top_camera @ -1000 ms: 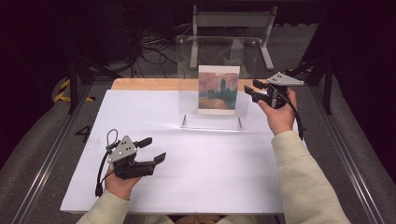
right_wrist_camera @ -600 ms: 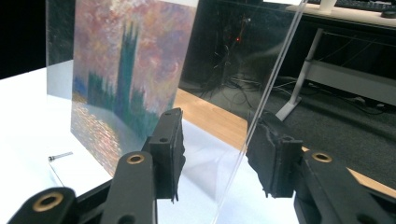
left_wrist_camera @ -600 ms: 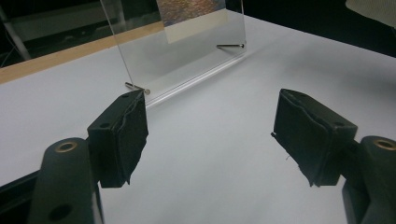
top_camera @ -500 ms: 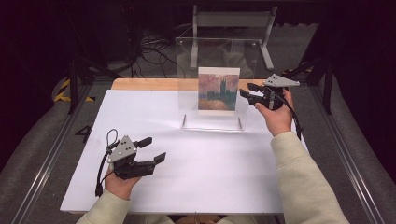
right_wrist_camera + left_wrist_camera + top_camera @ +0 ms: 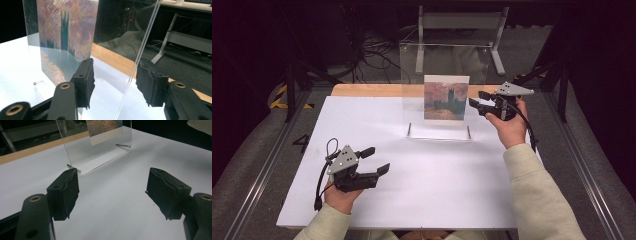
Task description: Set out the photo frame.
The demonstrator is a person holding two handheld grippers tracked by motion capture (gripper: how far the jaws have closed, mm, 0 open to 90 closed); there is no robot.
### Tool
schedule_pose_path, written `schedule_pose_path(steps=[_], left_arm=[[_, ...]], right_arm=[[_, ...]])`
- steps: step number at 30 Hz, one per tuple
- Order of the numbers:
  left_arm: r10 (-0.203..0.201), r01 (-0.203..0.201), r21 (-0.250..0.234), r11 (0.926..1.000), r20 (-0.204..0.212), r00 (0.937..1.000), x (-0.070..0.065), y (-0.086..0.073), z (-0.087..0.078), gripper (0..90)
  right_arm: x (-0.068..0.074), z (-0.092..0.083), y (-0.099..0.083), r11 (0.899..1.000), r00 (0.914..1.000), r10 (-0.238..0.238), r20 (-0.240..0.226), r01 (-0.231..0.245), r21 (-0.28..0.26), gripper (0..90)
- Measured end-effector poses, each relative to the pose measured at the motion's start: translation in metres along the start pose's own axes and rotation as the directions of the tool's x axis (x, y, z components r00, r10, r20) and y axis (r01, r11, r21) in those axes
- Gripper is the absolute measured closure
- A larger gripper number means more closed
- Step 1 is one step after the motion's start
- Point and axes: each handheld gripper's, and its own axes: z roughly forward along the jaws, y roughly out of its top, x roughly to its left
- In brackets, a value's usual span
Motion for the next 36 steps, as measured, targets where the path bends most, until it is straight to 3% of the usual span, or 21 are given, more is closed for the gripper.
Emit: schedule_pose_path(steps=[8,11,16,22,24,29,36], left_arm=[[-0.007,0.007,0.005,1.0,0.002,1.0,0.001,0.0,0.0,26.2],[-0.003,0.003,0.003,1.0,-0.002,1.0,0.002,-0.001,-0.001,25.9],[-0.006,0.006,0.012,0.9999,-0.012,0.9999,0.006,-0.003,-0.006,25.1],[-0.023,0.024,0.023,0.9994,-0.032,0.9992,0.014,-0.01,-0.015,23.2],[-0.025,0.025,0.022,0.9994,-0.032,0.9992,0.015,-0.011,-0.016,22.4],[-0.036,0.037,0.029,0.9989,-0.038,0.9987,0.018,-0.018,-0.018,21.0],[-0.049,0.049,0.015,0.9987,-0.043,0.9979,0.026,-0.023,-0.017,20.2]], right_arm=[[0.002,-0.007,-0.003,1.0,0.9999,0.0,0.012,0.0,0.0,43.7],[0.002,-0.012,-0.004,1.0,0.9995,0.026,0.016,-0.026,-0.011,36.9],[0.009,-0.035,-0.01,0.998,0.9984,0.054,-0.021,-0.054,-0.035,25.2],[0.02,-0.071,-0.024,0.998,0.9969,0.053,-0.058,-0.055,-0.035,19.2],[0.021,-0.076,-0.027,0.998,0.9964,0.054,-0.065,-0.057,-0.037,18.9],[0.035,-0.108,-0.059,0.994,0.9946,0.077,-0.069,-0.082,-0.069,16.7],[0.045,-0.125,-0.099,0.991,0.9923,0.111,-0.055,-0.115,-0.068,15.6]])
